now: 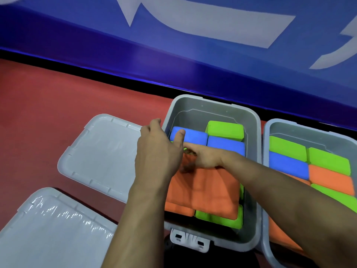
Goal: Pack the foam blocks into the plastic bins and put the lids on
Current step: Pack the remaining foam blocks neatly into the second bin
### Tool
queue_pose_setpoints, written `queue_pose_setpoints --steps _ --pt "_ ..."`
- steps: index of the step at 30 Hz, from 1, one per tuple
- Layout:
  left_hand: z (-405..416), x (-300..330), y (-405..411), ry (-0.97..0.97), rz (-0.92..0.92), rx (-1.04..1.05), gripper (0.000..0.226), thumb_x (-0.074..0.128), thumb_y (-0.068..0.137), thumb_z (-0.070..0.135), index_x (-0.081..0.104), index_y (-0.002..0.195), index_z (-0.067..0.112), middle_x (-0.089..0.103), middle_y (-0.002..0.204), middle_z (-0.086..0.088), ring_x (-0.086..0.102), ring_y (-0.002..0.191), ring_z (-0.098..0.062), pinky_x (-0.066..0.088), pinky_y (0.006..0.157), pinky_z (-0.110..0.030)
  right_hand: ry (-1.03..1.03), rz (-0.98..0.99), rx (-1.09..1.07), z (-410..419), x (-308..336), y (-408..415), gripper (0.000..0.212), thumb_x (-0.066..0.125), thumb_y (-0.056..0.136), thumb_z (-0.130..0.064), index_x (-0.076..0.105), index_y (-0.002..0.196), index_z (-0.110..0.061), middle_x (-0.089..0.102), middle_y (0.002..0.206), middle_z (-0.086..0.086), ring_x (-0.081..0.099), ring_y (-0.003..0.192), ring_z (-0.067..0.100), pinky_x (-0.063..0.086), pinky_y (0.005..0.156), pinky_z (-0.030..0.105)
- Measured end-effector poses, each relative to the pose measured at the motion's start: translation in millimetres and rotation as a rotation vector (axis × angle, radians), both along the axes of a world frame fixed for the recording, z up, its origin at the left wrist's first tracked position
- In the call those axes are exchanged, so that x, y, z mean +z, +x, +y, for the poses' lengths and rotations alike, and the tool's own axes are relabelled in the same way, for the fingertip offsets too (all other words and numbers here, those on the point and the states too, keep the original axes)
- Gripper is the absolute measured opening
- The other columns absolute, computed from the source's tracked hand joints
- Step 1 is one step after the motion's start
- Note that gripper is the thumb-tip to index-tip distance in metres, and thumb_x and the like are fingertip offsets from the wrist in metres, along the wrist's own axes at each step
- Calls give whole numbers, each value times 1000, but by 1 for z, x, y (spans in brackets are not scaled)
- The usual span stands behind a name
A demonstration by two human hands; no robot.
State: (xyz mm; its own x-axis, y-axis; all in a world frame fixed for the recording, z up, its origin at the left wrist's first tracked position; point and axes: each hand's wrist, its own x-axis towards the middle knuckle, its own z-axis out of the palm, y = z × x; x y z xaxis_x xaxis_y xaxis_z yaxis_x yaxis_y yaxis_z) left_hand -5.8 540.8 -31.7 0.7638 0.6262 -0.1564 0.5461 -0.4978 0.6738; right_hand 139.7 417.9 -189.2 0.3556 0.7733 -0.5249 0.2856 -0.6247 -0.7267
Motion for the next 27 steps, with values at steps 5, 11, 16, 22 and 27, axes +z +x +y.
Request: queue_pose_setpoints --steps 5,11,16,22,27 --pt "3 1 -3 -5 9 -4 66 57 95 53 37 149 20 42 146 -7 52 125 -29 40 87 -35 37 -24 3 -10 22 -10 66 86 76 -31 45 125 -46 65 114 5 65 107 24 52 99 45" --pt "15 7 -10 -104 62 41 85 59 87 67 32 153 21 37 153 -8 45 136 -30 41 101 -42 154 -103 -160 -40 91 -8 99 93 69 -31 35 149 -39 53 129 -13 64 103 0 52 95 19" --pt "10 21 -13 -462 24 -29 120 78 65 71 20 159 24 31 158 0 44 136 -19 40 103 -34 338 -44 -342 -62 137 1 88 91 70 -13 44 143 -30 59 135 -11 60 119 1 52 96 23" --pt "6 14 -9 -397 -137 -48 88 95 61 42 37 127 34 58 113 13 61 105 -16 54 90 -39 283 -152 -252 -60 164 6 97 94 67 -18 34 142 -31 50 134 -14 55 116 -10 47 97 19" --pt "4 14 -8 -178 -240 -93 90 93 61 41 35 130 39 56 121 10 59 108 -17 53 87 -43 269 -564 41 -33 203 10 102 87 69 -52 30 152 -43 33 155 -20 27 142 -3 16 115 18"
